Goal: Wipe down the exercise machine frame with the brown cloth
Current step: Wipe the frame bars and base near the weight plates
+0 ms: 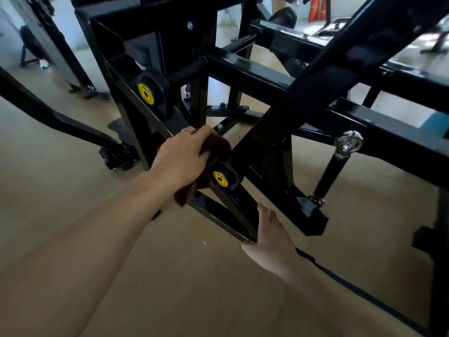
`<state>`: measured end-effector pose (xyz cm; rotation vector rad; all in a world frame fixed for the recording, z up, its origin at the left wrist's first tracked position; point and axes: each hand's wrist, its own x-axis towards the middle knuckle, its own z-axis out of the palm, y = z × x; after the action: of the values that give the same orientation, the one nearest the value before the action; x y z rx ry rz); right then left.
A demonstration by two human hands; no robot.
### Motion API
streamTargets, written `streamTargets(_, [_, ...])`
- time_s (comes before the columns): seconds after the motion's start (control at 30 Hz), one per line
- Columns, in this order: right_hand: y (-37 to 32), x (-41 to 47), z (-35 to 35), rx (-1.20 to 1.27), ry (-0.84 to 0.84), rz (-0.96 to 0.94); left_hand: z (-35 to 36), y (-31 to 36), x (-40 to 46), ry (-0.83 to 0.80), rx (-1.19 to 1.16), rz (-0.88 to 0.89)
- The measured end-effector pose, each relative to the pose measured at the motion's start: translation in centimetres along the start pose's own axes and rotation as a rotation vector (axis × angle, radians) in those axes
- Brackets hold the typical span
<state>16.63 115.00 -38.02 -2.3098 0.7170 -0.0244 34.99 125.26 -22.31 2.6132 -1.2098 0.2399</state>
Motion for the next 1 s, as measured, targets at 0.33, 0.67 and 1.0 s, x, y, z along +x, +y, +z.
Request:
streamTargets(0.33, [-5.7,1.3,-11.0,0.335,-0.188,0.077,-1.4,1.0,0.9,-0.173,-0.062,-0.004])
streamTargets(0.67, [-12.9,1.4,-12.2,0.226,-0.118,-0.183,-1.1,0.6,2.8,-0.082,0.478,0.265])
streamTargets(1.0, [-14.2,1.3,-9.7,-0.183,-0.005,-0.164,-5.1,-2.6,3.9,-0.034,0.713,0.366])
